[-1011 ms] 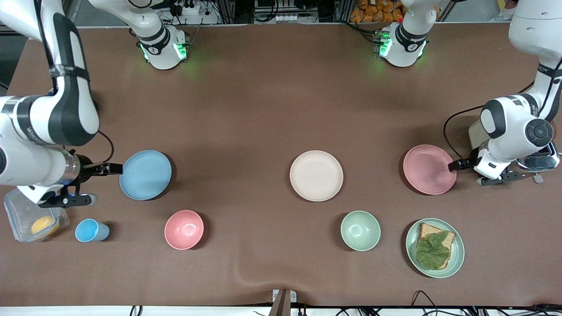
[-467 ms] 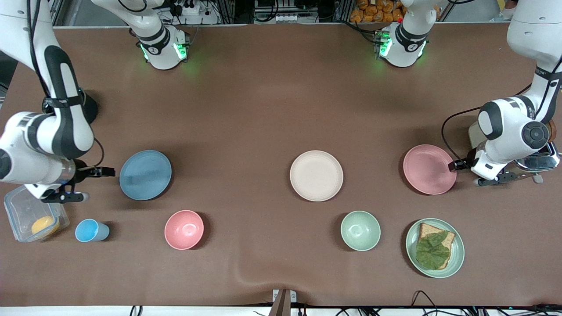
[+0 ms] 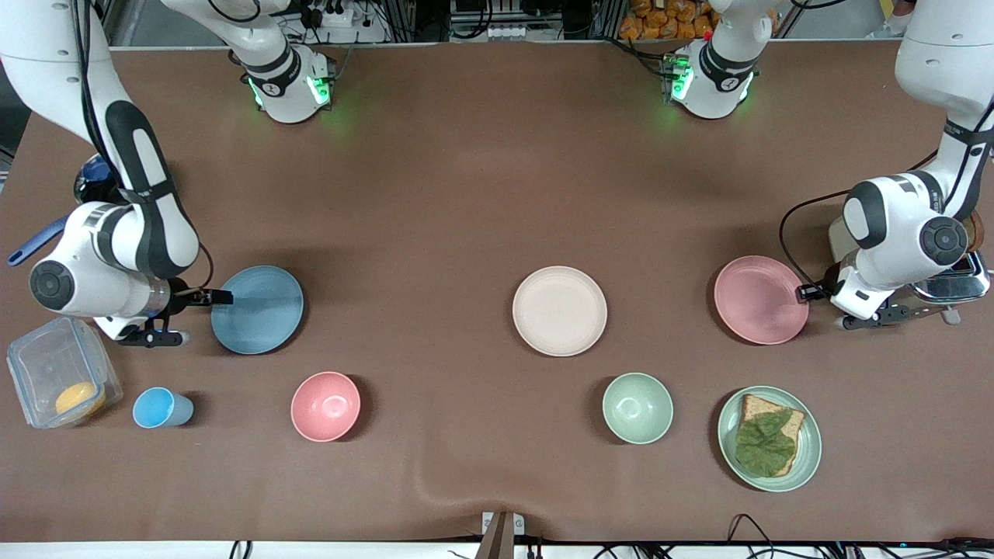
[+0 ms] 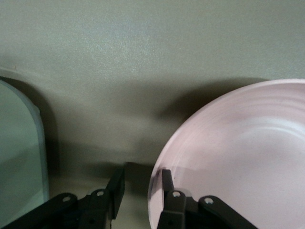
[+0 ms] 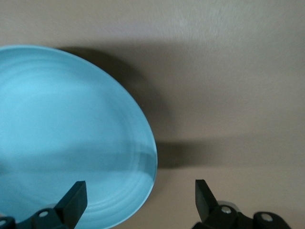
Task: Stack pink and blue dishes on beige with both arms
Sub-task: 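Grasp the blue plate with the right gripper while the left gripper grasps the pink plate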
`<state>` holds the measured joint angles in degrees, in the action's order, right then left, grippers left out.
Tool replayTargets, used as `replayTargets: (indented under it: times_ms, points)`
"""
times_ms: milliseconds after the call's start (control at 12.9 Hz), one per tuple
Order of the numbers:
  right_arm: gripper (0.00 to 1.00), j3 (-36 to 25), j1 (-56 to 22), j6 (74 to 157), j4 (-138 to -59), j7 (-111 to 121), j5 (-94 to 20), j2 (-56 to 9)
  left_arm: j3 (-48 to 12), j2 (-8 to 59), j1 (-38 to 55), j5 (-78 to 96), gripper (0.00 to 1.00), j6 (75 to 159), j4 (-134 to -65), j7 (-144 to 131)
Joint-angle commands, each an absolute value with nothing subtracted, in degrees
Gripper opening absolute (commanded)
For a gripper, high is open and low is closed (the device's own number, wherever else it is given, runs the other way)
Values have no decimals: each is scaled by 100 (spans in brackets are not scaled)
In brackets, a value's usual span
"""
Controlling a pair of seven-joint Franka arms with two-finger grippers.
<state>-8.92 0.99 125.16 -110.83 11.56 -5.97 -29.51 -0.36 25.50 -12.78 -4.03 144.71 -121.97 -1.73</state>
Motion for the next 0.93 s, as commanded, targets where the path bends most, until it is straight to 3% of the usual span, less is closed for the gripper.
replayTargets:
  times_ms: [0, 156, 233, 311, 389, 700, 856]
  points:
    - [100, -844, 255, 12699, -11065, 1204, -843, -3260, -70, 2610, -1301, -290, 23, 14546, -12146, -70]
    - [100, -844, 272, 12788, -11057, 1204, -844, -3322, -79, 2610, -1283, -290, 0, 14546, -12146, -79]
    - [61, -844, 255, 12788, -11057, 1204, -844, -3322, -79, 2602, -1275, -290, 0, 14546, -12129, -70]
    - [10, -844, 229, 12788, -11057, 1204, -844, -3322, -79, 2549, -1283, -290, 0, 14546, -12103, -1]
    - [0, -844, 202, 12779, -11057, 1204, -844, -3322, -79, 2436, -1292, -299, 0, 14537, -12050, 78]
    - [0, -835, 193, 12779, -11039, 1204, -844, -3322, -298, 1760, -1301, -290, 0, 13942, -11866, 457]
    - [0, -817, 167, 12779, -11030, 1204, -844, -3305, -500, 1513, -1301, 102, 0, 12760, -11271, 422]
